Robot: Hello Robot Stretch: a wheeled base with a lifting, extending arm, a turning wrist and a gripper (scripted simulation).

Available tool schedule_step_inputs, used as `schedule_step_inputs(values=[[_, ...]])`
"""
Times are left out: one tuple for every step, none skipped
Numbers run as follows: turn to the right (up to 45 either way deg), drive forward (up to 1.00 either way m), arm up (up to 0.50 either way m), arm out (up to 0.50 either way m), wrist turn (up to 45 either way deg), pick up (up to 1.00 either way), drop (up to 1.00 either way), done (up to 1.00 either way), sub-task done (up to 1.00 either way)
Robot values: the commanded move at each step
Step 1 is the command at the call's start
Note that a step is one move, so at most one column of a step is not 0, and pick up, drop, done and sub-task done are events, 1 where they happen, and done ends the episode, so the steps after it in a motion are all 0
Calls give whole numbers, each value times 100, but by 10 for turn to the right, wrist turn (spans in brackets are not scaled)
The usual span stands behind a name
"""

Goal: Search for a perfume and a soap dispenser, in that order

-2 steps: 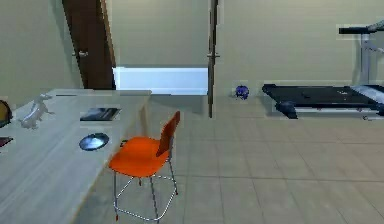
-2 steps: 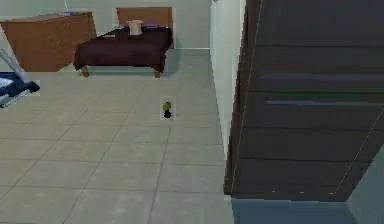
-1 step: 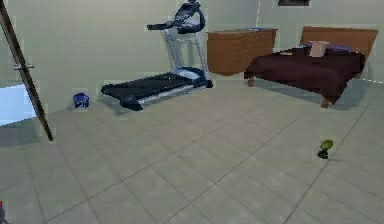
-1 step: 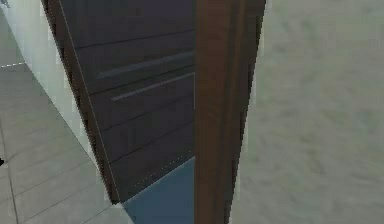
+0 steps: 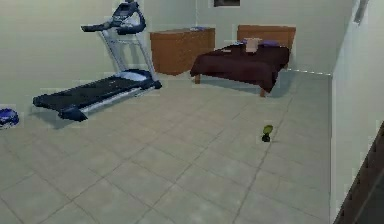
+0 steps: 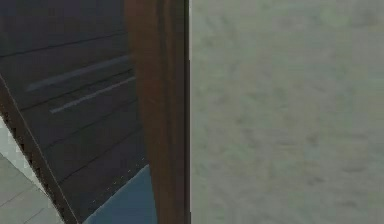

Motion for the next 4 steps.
schedule_step_inputs(values=[[0,40,0,0,0,0,0,0,0],[-450,0,0,0,0,0,0,0,0],[-150,0,0,0,0,0,0,0,0],[0,100,0,0,0,0,0,0,0]])
